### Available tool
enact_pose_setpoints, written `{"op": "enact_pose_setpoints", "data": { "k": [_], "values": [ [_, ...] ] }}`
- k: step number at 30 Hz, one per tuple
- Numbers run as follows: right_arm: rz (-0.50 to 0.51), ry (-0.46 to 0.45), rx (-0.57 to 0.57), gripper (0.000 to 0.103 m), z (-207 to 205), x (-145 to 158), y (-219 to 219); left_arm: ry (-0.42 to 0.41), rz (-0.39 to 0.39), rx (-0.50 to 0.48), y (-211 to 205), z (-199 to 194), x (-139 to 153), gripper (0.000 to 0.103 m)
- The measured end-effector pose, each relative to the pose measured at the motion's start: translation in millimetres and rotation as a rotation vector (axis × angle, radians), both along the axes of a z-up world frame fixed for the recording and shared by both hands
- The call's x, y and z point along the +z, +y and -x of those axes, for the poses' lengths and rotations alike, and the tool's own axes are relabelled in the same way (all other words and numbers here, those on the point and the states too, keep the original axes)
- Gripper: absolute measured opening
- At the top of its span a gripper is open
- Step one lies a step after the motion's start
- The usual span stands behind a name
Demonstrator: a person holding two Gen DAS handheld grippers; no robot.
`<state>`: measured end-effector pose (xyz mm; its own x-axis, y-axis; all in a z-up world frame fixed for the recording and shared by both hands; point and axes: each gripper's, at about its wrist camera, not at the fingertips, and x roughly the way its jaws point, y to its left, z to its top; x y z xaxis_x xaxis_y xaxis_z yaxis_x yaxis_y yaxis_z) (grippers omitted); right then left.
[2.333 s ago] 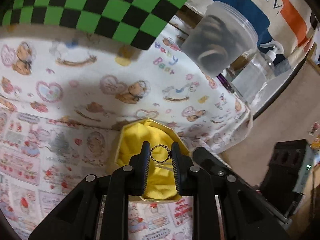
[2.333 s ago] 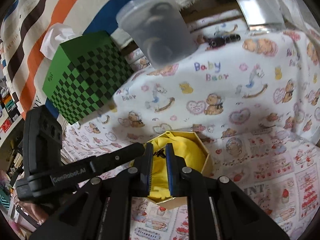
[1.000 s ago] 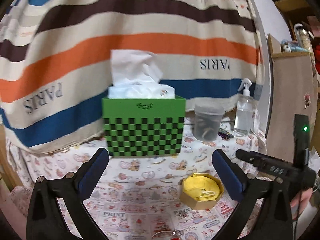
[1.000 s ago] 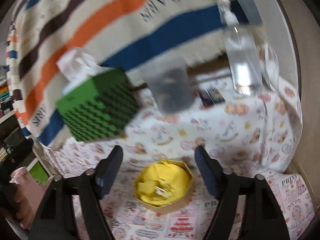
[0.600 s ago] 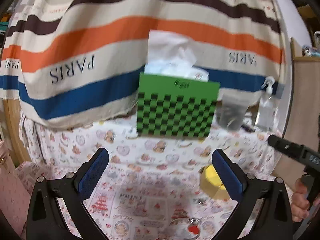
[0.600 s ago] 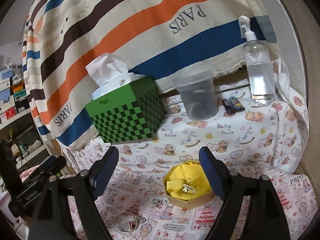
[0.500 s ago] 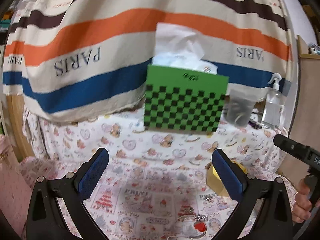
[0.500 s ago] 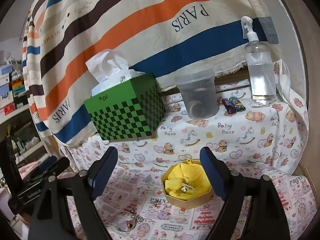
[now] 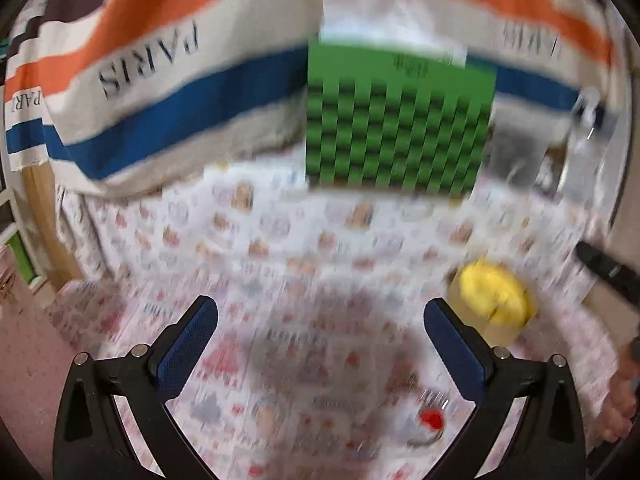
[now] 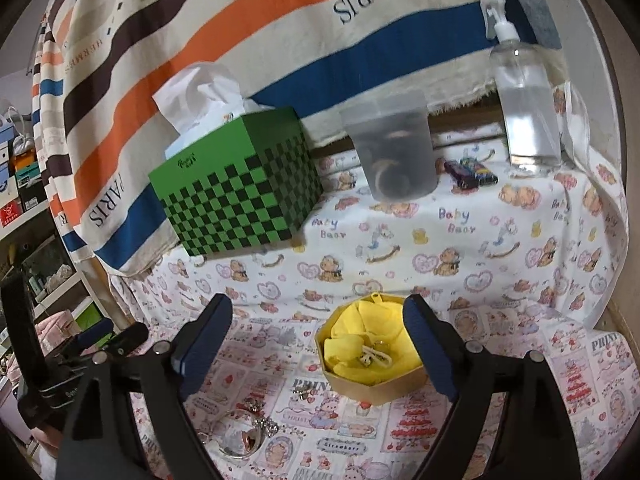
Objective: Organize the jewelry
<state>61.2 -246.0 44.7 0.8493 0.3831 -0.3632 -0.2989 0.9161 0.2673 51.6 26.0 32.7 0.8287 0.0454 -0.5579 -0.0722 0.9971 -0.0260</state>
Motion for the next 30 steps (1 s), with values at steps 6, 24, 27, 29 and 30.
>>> {"op": "enact_pose_setpoints", "data": {
  "k": [6,24,27,29,30],
  "values": [
    [0.039,0.022,0.002,0.086,-4.2,-8.6,8.2,0.198,-0.014,-0.108,-17.8,-17.3,-28.7,0.097],
    [0.04,0.143,-0.023,0.086,-26.8,-32.5,3.5,0.311,0.116,-0.293,-59.7,-49.0,-74.8,0.031],
    [0.049,0.155,-0.021,0.086,-28.1,-36.0,5.9,0.324,0.126,-0.277,-59.8,-53.7,-79.4,0.021],
    [0.052,0.155,-0.02,0.086,-28.3,-36.1,6.8,0.309,0.14,-0.254,-56.7,-55.2,-80.0,0.016],
    [0.052,0.155,-0.02,0.086,-28.4,-36.0,7.0,0.309,0.146,-0.255,-56.0,-55.3,-79.1,0.013]
  ]
}}
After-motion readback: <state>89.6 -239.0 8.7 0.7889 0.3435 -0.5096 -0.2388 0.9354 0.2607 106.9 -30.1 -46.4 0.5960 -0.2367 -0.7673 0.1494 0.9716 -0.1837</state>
